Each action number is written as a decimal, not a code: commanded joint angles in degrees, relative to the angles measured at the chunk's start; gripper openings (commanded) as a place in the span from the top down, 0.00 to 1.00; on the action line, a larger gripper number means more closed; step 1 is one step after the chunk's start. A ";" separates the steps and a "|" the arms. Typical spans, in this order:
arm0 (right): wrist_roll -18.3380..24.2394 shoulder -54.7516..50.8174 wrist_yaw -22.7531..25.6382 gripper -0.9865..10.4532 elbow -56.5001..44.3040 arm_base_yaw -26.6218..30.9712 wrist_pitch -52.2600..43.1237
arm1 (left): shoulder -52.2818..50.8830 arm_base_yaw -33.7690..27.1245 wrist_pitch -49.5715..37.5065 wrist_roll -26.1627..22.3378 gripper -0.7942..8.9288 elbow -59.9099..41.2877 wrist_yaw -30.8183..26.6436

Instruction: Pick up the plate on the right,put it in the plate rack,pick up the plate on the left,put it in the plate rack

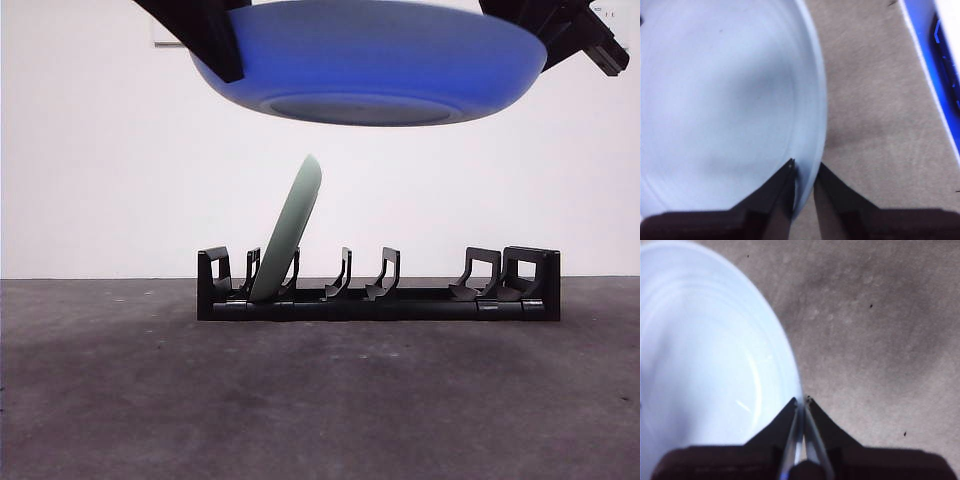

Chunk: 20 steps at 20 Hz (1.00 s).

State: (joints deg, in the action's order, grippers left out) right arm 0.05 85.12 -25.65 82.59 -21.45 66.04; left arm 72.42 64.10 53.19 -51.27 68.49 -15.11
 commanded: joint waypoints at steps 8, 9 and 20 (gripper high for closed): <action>0.61 0.09 -1.14 0.91 -0.15 -0.22 -0.17 | 0.22 0.55 -0.15 2.23 0.93 -0.46 3.15; 0.61 0.09 -1.14 0.91 -0.15 -0.22 -0.20 | 0.22 0.76 -0.13 2.25 0.93 -0.46 3.15; 1.40 -4.44 2.25 0.61 9.70 -0.17 0.20 | 0.24 0.66 -5.03 7.78 0.93 -0.46 11.67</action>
State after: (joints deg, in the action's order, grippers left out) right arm 0.93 81.06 -23.09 92.05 -21.47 66.24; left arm 72.53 64.90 49.17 -45.28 68.44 -3.60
